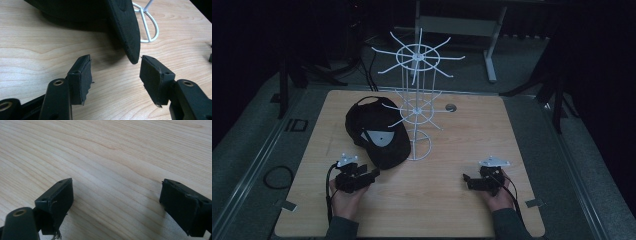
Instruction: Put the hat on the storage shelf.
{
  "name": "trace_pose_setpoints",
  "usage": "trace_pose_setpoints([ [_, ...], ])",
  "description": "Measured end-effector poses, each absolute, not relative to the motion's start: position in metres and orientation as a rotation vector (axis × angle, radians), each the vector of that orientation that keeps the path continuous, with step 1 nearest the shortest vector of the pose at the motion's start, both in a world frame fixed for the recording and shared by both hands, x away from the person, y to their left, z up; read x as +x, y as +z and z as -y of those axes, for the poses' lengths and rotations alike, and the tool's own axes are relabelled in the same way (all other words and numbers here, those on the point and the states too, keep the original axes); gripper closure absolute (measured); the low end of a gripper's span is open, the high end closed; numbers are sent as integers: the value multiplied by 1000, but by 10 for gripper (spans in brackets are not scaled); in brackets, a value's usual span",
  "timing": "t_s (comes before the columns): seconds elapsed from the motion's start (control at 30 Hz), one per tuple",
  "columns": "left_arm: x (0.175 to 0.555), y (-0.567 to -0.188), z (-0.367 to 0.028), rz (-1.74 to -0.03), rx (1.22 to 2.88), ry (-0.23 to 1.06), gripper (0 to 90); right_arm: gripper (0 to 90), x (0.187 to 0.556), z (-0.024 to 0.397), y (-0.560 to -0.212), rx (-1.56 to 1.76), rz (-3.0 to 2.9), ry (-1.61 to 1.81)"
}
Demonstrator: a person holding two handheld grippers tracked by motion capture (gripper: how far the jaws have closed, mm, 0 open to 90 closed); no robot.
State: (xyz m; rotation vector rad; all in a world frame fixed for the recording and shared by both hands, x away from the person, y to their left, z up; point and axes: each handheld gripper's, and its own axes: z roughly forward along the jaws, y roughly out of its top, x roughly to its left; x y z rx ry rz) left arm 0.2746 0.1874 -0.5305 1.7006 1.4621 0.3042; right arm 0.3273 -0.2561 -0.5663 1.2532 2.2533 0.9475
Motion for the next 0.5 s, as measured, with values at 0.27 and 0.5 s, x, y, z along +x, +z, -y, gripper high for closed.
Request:
trace_pose_setpoints([
  [0.27, 278, -528, -185, -1466, 1695, 304, 427, 117, 327, 256, -566, 1253, -2254, 948],
  [0.5, 281, -527, -182, -1466, 1701, 303, 420, 117, 327, 256, -566, 1254, -2254, 948],
])
